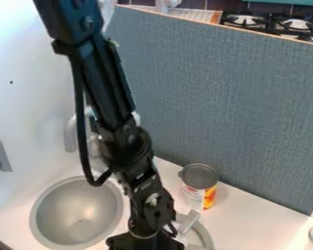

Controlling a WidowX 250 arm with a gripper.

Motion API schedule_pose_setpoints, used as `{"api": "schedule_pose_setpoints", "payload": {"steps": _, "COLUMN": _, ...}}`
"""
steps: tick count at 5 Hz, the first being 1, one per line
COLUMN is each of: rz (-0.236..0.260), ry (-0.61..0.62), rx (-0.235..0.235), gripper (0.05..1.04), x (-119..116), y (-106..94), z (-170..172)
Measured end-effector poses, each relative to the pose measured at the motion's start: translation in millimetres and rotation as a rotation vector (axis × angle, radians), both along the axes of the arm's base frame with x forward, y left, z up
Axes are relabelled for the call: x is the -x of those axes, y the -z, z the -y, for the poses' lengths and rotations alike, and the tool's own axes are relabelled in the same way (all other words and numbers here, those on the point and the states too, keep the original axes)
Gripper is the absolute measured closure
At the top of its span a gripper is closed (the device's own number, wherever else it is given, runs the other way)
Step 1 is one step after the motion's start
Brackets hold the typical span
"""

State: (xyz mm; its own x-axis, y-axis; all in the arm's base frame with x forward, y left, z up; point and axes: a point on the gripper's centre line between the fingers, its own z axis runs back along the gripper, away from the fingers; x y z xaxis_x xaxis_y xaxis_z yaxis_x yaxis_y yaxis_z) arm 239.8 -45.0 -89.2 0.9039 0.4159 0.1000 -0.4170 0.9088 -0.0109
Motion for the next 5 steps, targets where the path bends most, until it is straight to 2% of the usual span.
{"api": "schedule_pose_setpoints", "payload": {"steps": 1, "rz": 0.021, "ry": 0.033, "rx": 0.002, "gripper": 0.681, "x": -2.2, "y": 5.5, "z": 3.0}}
{"api": "schedule_pose_setpoints", "payload": {"steps": 2, "rz": 0.060, "ry": 0.049, "rx": 0.028, "gripper": 0.702, "x": -1.5, "y": 12.6, "z": 7.0}}
{"api": "schedule_pose_setpoints", "payload": {"steps": 3, "rz": 0.048, "ry": 0.226, "rx": 0.052, "gripper": 0.758, "x": 2.6, "y": 13.5, "z": 11.7}}
{"api": "schedule_pose_setpoints", "payload": {"steps": 4, "rz": 0.022, "ry": 0.075, "rx": 0.127, "gripper": 0.757, "x": 7.5, "y": 12.1, "z": 18.2}}
{"api": "schedule_pose_setpoints", "payload": {"steps": 5, "rz": 0.023, "ry": 0.094, "rx": 0.152, "gripper": 0.501, "x": 3.7, "y": 0.8, "z": 20.5}}
